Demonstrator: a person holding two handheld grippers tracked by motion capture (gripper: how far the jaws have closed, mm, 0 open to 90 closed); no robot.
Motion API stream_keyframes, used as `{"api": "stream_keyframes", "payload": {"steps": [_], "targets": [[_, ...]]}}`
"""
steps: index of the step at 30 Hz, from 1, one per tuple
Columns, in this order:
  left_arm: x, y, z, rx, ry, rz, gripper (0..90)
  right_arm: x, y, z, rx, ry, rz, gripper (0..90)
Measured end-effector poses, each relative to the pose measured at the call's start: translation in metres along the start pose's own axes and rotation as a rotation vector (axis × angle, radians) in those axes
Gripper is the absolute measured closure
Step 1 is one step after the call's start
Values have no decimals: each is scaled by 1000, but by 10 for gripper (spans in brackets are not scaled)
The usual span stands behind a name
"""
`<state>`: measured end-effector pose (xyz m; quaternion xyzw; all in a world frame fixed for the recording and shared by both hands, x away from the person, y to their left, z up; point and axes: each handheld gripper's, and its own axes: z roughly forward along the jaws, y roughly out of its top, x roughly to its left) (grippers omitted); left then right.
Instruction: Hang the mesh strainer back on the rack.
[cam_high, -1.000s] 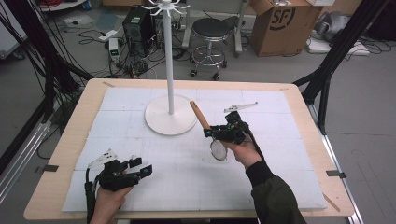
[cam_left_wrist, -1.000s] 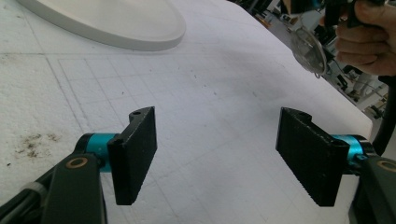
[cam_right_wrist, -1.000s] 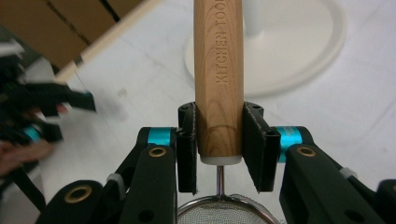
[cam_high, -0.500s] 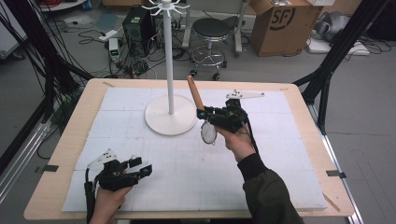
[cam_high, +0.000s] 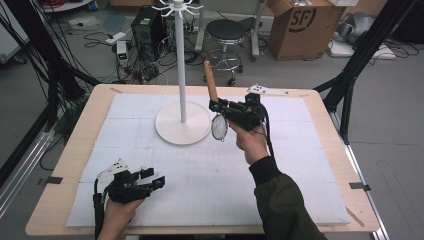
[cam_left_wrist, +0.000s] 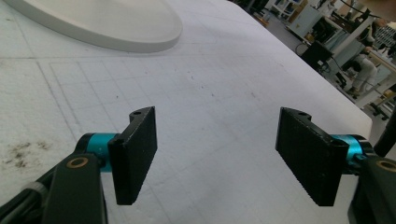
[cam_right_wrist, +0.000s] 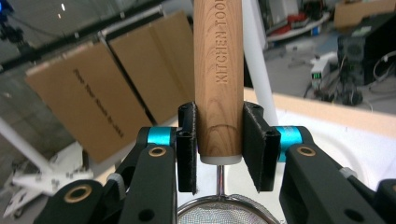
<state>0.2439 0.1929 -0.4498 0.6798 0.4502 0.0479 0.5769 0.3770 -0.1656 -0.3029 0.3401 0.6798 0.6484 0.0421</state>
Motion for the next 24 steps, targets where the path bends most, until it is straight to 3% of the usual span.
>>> {"api": "stream_keyframes", "payload": {"steps": [2, 8, 24], "targets": [[-1, 0, 1, 4, -2, 3, 300, -1, 4, 1, -35, 5, 9, 694], [0, 0, 3, 0, -9, 3, 301, 4, 16, 7, -96, 22, -52, 694], [-4, 0, 11, 21, -45, 16, 303, 2, 49, 25, -221, 48, -70, 694]]}}
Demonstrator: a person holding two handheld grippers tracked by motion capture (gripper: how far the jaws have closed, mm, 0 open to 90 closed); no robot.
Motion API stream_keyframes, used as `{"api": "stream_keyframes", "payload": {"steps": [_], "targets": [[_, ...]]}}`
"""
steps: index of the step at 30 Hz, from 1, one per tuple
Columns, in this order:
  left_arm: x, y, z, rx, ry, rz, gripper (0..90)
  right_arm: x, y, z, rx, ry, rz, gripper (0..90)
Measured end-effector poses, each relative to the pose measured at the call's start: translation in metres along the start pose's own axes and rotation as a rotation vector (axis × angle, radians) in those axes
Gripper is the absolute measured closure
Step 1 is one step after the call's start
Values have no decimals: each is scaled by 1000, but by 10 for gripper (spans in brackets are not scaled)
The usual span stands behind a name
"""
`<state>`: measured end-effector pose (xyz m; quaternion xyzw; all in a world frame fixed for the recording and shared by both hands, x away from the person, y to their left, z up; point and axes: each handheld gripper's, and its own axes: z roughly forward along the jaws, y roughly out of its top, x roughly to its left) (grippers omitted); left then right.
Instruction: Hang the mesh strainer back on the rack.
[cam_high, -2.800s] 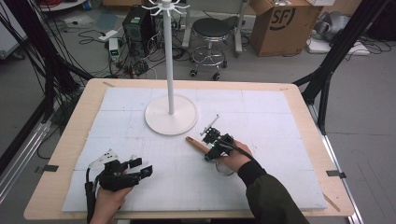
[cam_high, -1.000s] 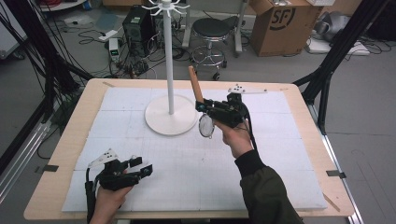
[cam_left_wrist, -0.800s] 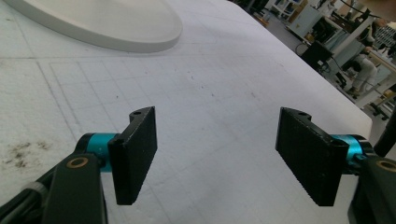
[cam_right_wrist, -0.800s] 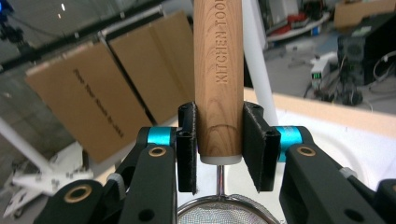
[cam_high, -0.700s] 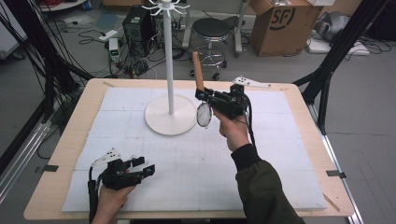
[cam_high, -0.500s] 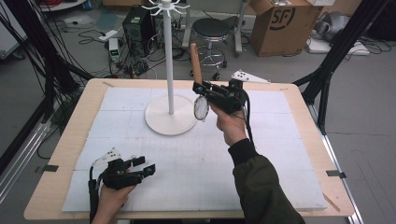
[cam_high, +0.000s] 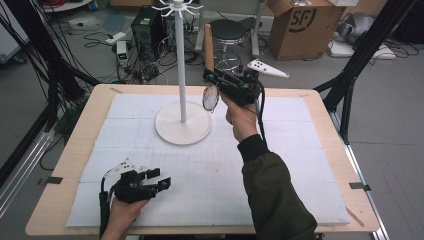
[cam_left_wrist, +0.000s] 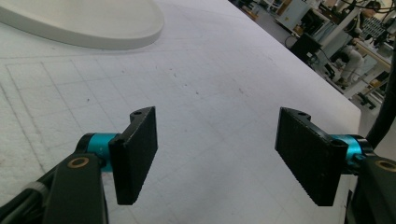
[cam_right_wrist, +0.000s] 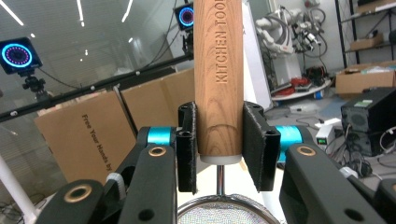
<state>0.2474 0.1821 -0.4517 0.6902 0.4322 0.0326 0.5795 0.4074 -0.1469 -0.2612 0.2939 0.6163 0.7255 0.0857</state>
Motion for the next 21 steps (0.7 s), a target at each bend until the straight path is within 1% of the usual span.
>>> {"api": "stream_keyframes", "payload": {"steps": [1, 3, 5, 8, 11, 15, 16, 18, 21], "targets": [[1, 0, 0, -4, 2, -3, 303, -1, 2, 2, -6, -3, -8, 694], [1, 0, 0, -5, 1, -7, 303, -1, 5, 5, -13, 8, -13, 694], [2, 0, 1, -3, -3, -6, 303, -1, 8, 9, -16, -2, -29, 694], [1, 0, 1, 0, -2, -3, 303, -3, 13, 14, -39, 7, -13, 694], [2, 0, 1, -3, -4, -6, 304, -4, 16, 19, -45, 9, -18, 694], [2, 0, 1, -2, -4, -7, 304, -2, 23, 25, -43, 14, -30, 693], [2, 0, 1, -2, -5, -8, 304, -3, 24, 27, -42, 14, -21, 694], [2, 0, 1, 1, -8, -4, 304, -4, 26, 29, -34, 6, -24, 693], [1, 0, 1, 2, -9, -8, 304, -5, 26, 34, -18, 7, -22, 693]]}}
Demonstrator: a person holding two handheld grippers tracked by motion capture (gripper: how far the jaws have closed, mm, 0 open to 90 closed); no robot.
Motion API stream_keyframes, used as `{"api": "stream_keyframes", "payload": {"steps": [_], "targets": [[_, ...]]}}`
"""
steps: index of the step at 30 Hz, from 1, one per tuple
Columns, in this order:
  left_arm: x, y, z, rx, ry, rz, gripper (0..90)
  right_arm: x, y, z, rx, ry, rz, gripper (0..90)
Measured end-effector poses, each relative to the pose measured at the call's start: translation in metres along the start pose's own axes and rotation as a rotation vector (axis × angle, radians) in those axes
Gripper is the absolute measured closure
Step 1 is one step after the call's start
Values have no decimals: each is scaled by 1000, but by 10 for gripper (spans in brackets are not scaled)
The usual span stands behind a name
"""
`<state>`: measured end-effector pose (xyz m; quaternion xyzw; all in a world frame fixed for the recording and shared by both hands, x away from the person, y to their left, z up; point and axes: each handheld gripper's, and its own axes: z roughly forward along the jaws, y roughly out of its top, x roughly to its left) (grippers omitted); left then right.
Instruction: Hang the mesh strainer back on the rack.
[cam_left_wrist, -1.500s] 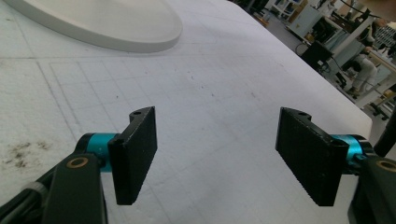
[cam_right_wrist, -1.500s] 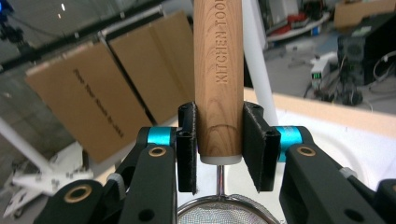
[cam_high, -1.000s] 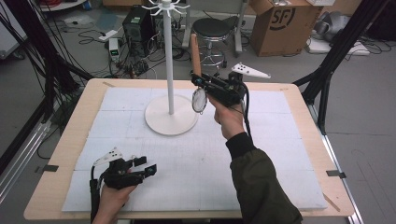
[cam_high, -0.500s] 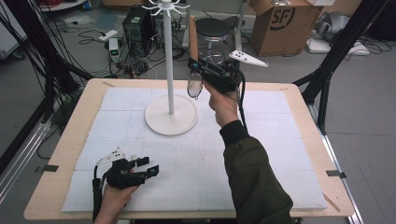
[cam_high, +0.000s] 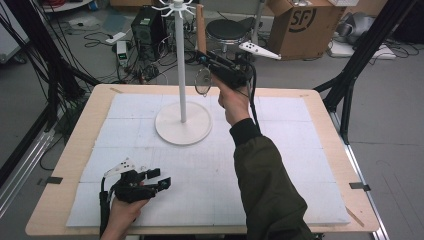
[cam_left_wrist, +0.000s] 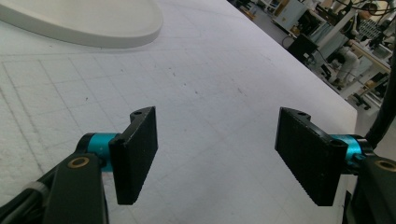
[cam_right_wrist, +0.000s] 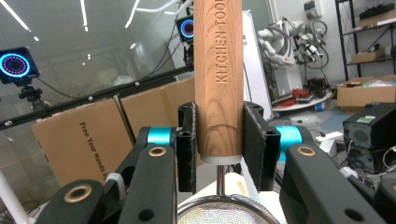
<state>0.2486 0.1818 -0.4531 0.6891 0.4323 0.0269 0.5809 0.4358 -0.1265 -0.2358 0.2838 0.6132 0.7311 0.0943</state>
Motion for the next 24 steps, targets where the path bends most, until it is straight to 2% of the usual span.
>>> {"api": "stream_keyframes", "payload": {"steps": [8, 20, 21, 22, 24], "targets": [[0, 0, -1, 0, -1, 4, 305, 0, -6, 9, 33, -6, -5, 693], [-2, 0, 0, 4, -2, 10, 305, 0, -7, 10, 61, -24, -11, 680], [-2, 0, 0, 2, -2, 9, 305, 0, -7, 9, 58, -24, -14, 651], [-2, 0, 0, 2, -3, 9, 305, -1, -7, 9, 55, -22, -14, 573], [-2, 0, -1, -1, -3, 3, 305, -1, -6, 8, 46, -49, -13, 434]]}}
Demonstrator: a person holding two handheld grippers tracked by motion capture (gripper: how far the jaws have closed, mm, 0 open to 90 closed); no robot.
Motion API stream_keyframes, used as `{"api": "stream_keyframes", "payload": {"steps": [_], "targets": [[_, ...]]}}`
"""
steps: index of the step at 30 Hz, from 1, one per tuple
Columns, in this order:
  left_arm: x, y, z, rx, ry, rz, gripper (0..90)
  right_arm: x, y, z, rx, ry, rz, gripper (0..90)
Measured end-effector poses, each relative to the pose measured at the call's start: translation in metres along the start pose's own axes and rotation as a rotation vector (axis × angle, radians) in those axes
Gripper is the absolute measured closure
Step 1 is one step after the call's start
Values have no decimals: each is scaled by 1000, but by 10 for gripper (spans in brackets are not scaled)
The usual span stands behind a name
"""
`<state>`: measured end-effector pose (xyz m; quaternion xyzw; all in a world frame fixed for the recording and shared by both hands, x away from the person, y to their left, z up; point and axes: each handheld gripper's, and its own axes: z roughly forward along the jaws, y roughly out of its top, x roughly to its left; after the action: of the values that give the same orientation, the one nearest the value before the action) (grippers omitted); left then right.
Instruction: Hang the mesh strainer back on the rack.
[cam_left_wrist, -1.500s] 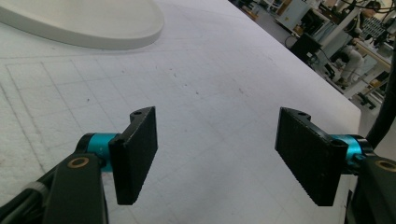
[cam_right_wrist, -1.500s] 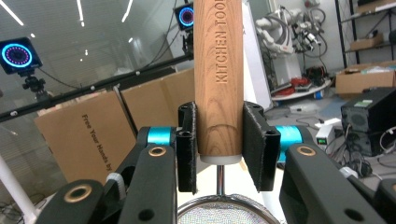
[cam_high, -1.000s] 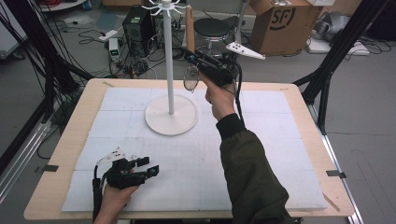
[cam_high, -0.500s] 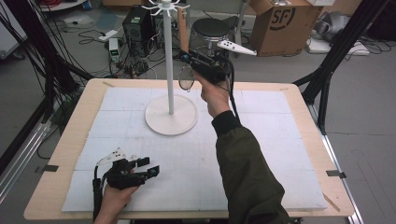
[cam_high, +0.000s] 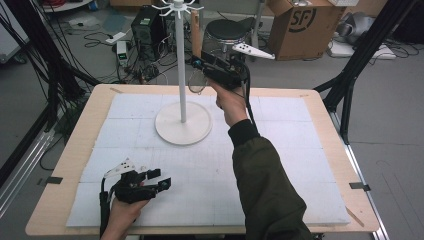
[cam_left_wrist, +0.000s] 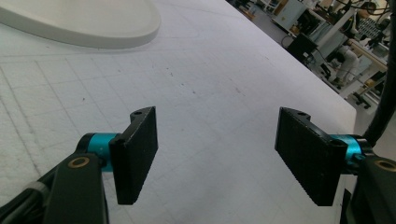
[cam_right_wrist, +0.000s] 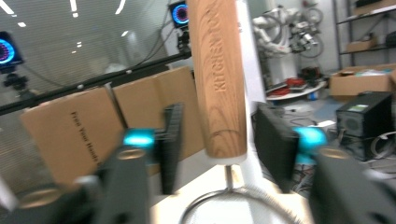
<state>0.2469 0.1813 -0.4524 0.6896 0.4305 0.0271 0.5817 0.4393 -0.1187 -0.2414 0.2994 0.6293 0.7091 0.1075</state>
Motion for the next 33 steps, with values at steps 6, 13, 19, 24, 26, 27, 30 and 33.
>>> {"api": "stream_keyframes", "payload": {"steps": [6, 13, 19, 24, 26, 27, 30, 33], "targets": [[1, 0, -1, -7, 5, -2, 305, -2, -1, -8, 23, -37, 4, 315], [0, 0, 0, -4, 19, 18, 298, 5, -16, -27, 93, 1, -27, 258], [-6, 0, 1, -19, 7, 49, 289, 7, -25, -48, 124, -1, -41, 216], [-6, 0, -1, -31, 13, 40, 277, 9, -35, -64, 136, 8, -40, 203], [-6, 0, -2, -30, 21, 46, 274, 8, -39, -70, 150, 1, -42, 196], [-6, -1, -2, -33, 19, 43, 272, 8, -42, -72, 153, -2, -49, 196], [-7, 0, -2, -34, 18, 48, 269, 9, -50, -82, 166, -13, -51, 196], [-8, 0, -2, -29, 18, 51, 268, 10, -59, -92, 182, -30, -56, 195]]}}
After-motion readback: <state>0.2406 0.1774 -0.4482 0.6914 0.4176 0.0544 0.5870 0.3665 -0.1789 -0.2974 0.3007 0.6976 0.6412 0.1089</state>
